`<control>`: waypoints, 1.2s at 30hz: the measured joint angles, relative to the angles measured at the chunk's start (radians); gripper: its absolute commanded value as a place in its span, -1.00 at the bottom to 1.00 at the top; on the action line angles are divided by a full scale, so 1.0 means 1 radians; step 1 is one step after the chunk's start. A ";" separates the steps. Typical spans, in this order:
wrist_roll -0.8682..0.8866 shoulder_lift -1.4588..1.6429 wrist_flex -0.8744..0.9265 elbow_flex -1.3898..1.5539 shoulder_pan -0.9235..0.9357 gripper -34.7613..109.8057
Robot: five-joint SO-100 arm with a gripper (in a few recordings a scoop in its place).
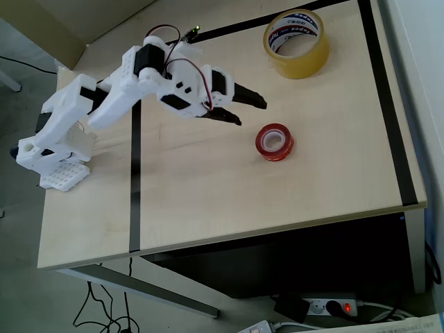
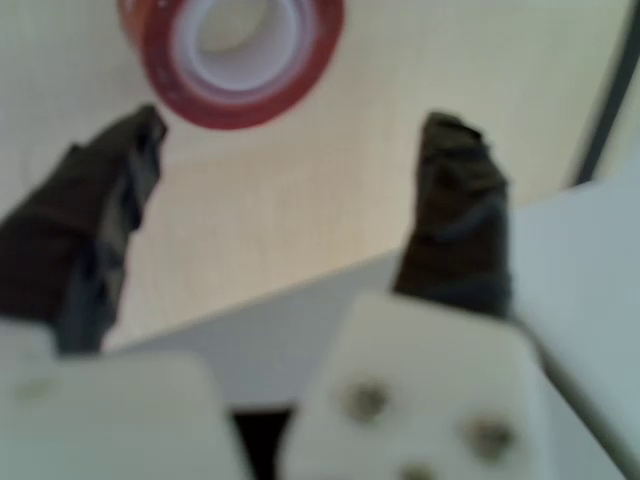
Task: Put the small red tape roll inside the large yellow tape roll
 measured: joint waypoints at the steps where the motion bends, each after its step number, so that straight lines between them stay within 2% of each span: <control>1: -0.002 -0.031 -0.008 0.000 0.003 -0.14; 7: -0.011 -0.181 -0.069 0.002 -0.002 -0.14; 15: -0.021 -0.213 -0.118 -0.008 0.006 -0.14; 36: -0.020 -0.198 -0.023 -0.060 0.051 -0.17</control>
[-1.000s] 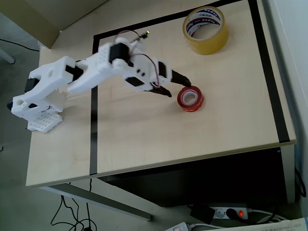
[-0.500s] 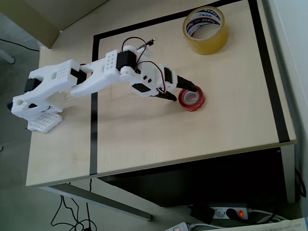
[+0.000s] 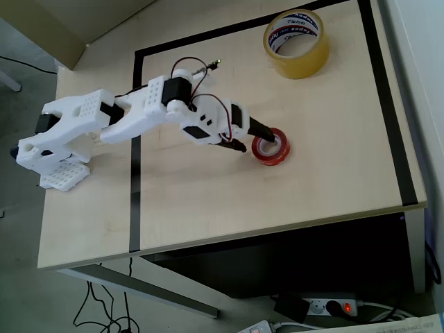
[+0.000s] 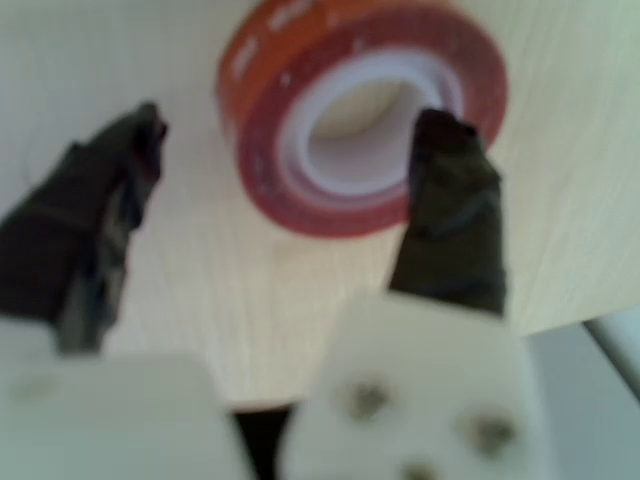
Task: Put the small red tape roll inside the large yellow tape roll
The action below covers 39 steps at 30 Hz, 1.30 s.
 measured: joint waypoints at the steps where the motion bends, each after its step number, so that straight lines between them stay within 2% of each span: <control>1: 0.000 0.000 0.000 0.000 0.005 -0.17; 11: 0.000 0.000 0.018 0.000 -0.002 -0.17; 18: 0.000 -0.003 0.018 0.006 -0.006 -0.26; 29: -0.003 -0.015 0.014 0.037 -0.021 -0.52; 39: -0.015 -0.041 0.103 -0.080 -0.114 -0.52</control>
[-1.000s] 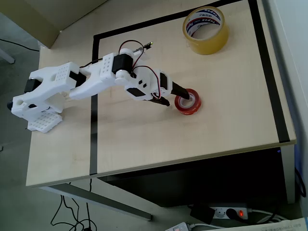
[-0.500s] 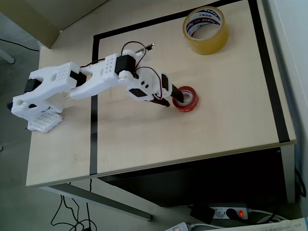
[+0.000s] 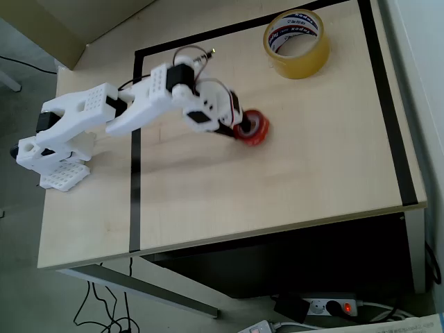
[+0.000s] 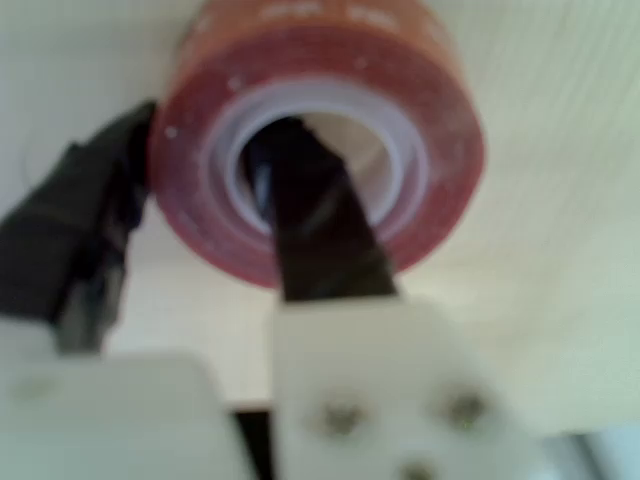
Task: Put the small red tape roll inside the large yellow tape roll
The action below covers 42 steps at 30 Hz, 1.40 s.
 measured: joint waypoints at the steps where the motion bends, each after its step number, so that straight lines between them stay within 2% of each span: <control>1: 0.000 0.005 -0.002 -0.015 -0.015 -0.52; 7: -0.003 0.066 -0.092 -0.037 -0.106 -0.52; 19: -0.003 0.330 -0.419 0.020 -0.272 -0.52; 30: -0.003 0.224 -0.526 0.092 -0.278 -0.52; 38: 0.031 0.140 -0.529 0.089 -0.267 -0.22; 42: 0.032 0.140 -0.506 0.078 -0.267 -0.15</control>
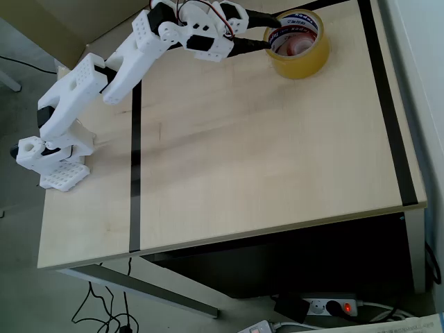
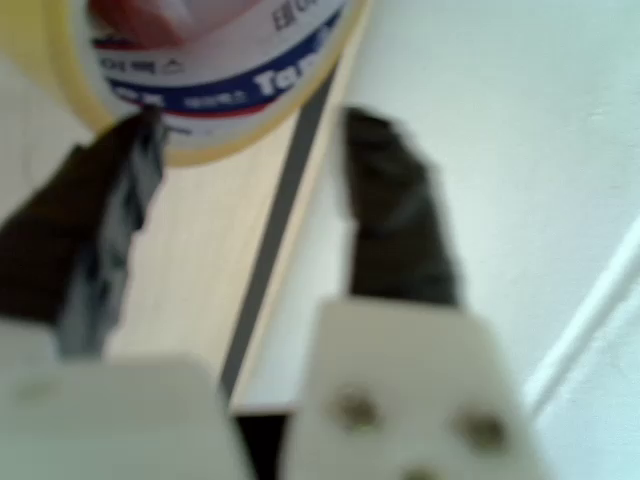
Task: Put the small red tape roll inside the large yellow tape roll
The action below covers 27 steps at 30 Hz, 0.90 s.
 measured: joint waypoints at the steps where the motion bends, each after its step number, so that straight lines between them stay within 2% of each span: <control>1: 0.002 0.000 0.008 -0.003 0.000 -0.15; 4: 0.005 0.000 0.026 -0.015 0.006 -0.16; 9: 0.005 0.000 0.109 -0.067 0.011 -0.50; 19: 0.009 0.067 0.518 -0.089 0.118 -0.52; 27: 0.020 0.635 0.541 0.462 0.072 -0.52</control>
